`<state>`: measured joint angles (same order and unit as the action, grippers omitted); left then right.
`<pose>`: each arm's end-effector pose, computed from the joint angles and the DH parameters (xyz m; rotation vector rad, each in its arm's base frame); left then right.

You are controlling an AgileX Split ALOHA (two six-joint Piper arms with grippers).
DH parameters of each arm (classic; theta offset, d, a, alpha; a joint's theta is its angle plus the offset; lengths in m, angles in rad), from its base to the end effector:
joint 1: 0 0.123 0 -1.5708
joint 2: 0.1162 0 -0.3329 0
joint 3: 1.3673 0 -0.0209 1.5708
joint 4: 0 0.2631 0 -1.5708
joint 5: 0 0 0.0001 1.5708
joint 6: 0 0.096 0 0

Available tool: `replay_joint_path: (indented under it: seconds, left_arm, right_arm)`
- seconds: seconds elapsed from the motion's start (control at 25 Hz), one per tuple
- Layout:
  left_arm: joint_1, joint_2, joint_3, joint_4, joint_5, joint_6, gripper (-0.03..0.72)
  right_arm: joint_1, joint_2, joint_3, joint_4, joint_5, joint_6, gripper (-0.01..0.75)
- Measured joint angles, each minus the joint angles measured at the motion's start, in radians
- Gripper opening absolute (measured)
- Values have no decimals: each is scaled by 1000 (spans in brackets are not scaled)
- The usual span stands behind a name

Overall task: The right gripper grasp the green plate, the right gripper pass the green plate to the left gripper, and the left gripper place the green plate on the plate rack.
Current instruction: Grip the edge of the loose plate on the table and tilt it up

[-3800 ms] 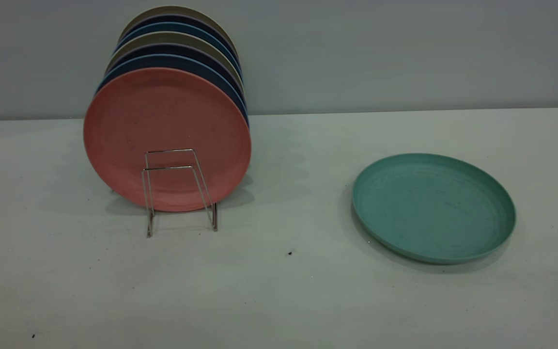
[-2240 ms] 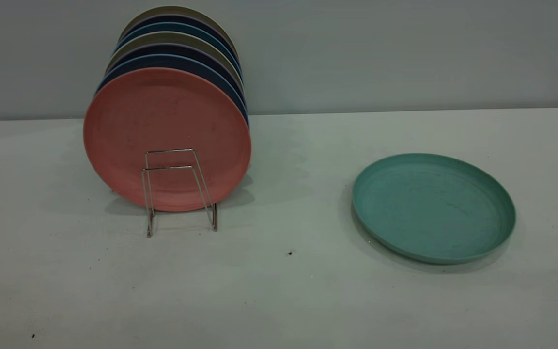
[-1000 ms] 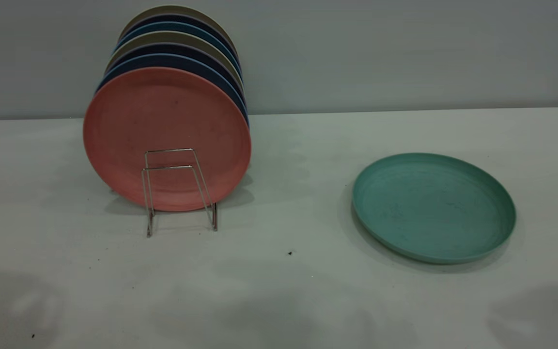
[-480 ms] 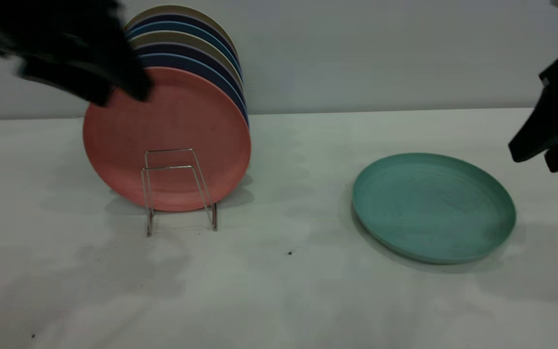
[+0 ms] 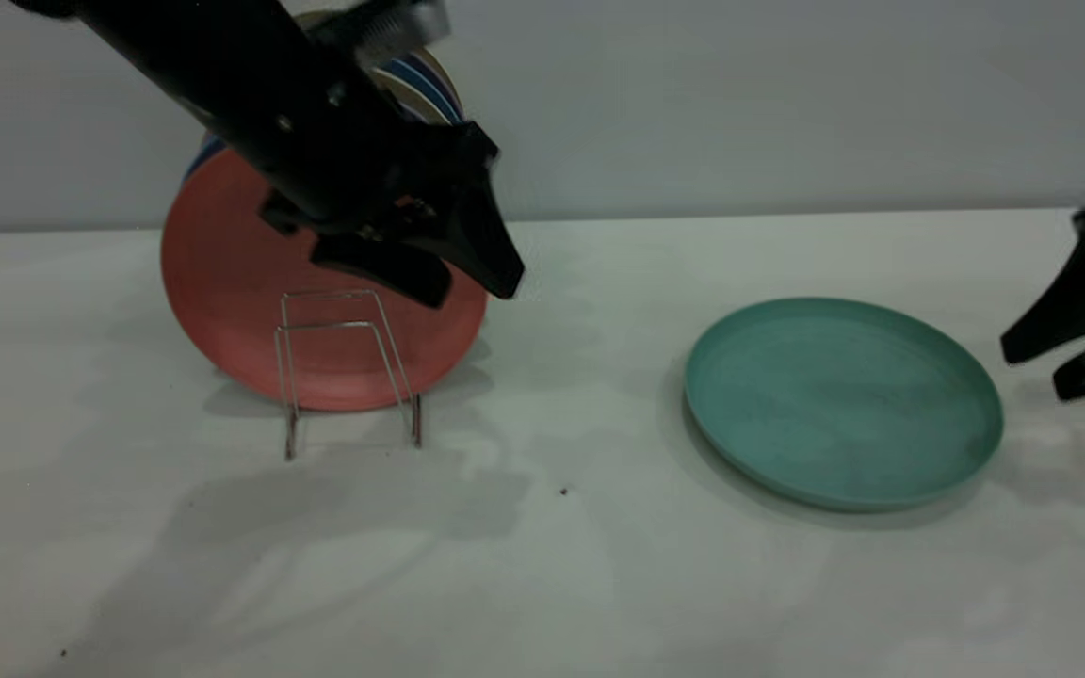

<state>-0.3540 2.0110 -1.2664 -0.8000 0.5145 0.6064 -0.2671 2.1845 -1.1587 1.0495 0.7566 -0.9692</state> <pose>0.4036 -0.1854 0.1843 0.4331 2.5999 -0.6385 0.4096 -0.0528 0.0955 0.1860 2.7228 0.8439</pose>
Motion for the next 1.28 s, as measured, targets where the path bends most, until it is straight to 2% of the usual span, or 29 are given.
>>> replay_joint_path:
  seconds: [0.44,0.6,0.76,0.92,0.96,1.04,1.28]
  left_arm:
    - [-1,9,-6,-24,-5,3,563]
    - [-1,9,-6,-26,-5,3,563]
    - [-1,9,-6,-26,-5,3,563]
    - [-2,22,-6,-32,-5,3,563]
    - [-5,31,-6,-37,-7,3,563]
    - [-12,44,-6,-50,-9,3,563]
    - [-62,74,-6,-82,-94,3,563]
  right_arm:
    - [-2,196,-148,4,22,-6,481]
    - [16,230,-179,15,26,-10,453]
    - [58,237,-192,22,-8,-17,347]
    - [78,238,-196,24,-52,-27,93]
    - [78,240,-196,32,-54,-40,52]
    - [78,242,-198,63,-37,-88,18]
    - [97,244,-198,154,76,-199,15]
